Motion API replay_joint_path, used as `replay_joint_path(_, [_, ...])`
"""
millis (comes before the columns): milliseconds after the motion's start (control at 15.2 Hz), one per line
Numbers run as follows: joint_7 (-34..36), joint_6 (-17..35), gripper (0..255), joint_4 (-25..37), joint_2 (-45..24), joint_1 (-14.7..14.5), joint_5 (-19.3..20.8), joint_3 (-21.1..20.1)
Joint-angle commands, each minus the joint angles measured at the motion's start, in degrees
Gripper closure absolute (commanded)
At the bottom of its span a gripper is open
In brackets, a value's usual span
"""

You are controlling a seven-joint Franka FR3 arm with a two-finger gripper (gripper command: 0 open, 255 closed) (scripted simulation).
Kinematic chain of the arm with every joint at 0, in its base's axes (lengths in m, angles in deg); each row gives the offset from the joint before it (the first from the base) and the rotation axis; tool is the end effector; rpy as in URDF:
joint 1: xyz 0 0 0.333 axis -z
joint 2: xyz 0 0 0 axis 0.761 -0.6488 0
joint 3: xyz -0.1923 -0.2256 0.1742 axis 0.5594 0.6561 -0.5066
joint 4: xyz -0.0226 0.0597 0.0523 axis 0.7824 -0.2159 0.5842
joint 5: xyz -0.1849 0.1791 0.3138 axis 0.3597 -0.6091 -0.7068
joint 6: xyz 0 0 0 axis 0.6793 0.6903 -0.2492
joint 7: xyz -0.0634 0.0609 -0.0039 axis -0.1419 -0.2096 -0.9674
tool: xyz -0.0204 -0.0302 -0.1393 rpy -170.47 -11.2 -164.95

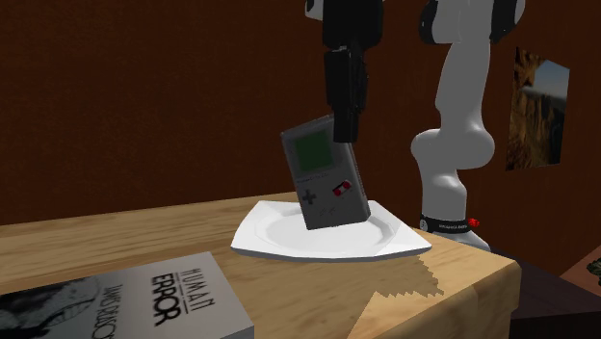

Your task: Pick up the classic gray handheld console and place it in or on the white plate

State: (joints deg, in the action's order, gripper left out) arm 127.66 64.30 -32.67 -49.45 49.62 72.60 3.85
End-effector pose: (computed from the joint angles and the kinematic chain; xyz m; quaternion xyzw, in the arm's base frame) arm 0.3954 0.3472 0.5108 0.9652 -0.2602 0.0154 0.0195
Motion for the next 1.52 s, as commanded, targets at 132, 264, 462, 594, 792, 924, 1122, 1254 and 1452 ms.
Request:
replay_joint_path(132, [0.08,1.13,255,-0.98,-0.10,-0.03,0.05,-0.09])
replay_joint_path(264, [0.08,1.13,255,-0.98,-0.10,-0.03,0.05,-0.09])
replay_joint_path(462, [0.08,1.13,255,-0.98,-0.10,-0.02,0.05,-0.09])
replay_joint_path(594, [0.08,1.09,0,-0.96,-0.08,-0.03,0.03,-0.09])
replay_joint_path(792, [0.06,1.12,0,-1.00,-0.07,-0.02,0.03,-0.08])
replay_joint_path(924, [0.03,-0.79,0,0.81,0.05,0.01,0.00,0.02])
replay_joint_path(1122, [0.13,-6.16,0,6.27,-0.04,0.12,0.15,0.18])
replay_joint_path(1254, [0.13,-6.16,0,6.26,-0.03,0.13,0.15,0.17])
replay_joint_path(1452, [0.13,-6.16,0,6.27,-0.04,0.13,0.15,0.17])
